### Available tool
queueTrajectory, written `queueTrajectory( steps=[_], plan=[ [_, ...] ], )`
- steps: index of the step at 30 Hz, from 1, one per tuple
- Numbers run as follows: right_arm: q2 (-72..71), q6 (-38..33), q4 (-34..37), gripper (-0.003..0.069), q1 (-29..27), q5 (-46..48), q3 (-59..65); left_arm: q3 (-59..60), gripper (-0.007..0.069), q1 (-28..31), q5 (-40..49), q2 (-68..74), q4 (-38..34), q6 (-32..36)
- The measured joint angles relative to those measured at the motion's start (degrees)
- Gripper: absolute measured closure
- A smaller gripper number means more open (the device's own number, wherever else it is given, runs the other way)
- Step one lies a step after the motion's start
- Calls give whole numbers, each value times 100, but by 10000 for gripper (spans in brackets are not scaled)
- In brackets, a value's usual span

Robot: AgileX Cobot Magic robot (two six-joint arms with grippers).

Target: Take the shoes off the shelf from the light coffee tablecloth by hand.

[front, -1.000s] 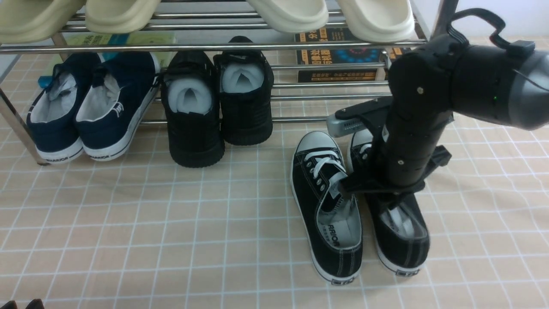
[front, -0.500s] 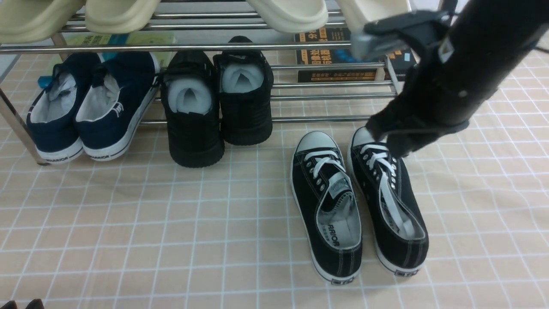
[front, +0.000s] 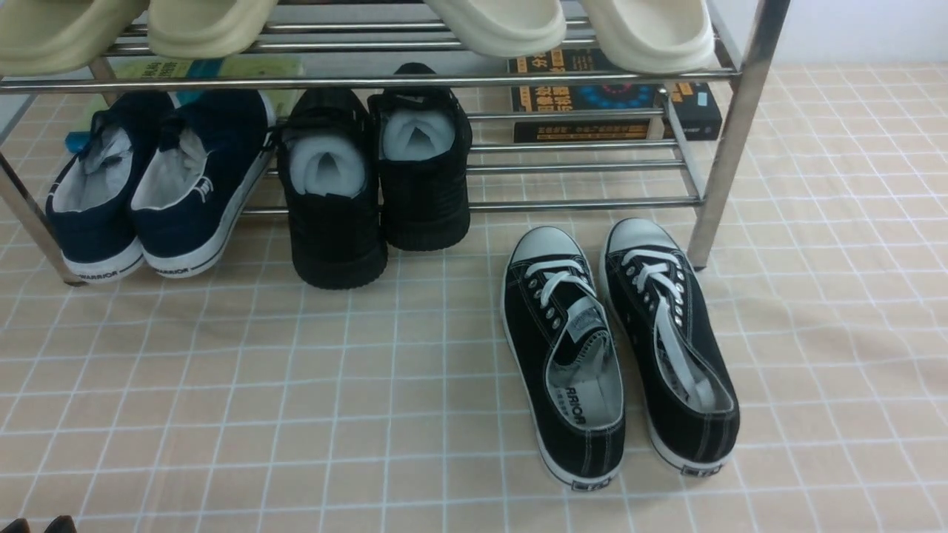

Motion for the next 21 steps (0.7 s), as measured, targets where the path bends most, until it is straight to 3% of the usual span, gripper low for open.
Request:
queueTrajectory(
  steps=[1,3,9,21],
  plan=[
    [-533,-5,14,672,0,-982,934,0,383,0,0,0,0,0],
    [-1026,-59,46,671,0,-1984,1866,0,383,0,0,0,0,0],
    [-1475,-121,59,666,0,-3681,3221,0,383,0,0,0,11,0],
    [-1486,-121,59,659,0,-3828,3565,0,383,0,0,0,11,0]
  ],
)
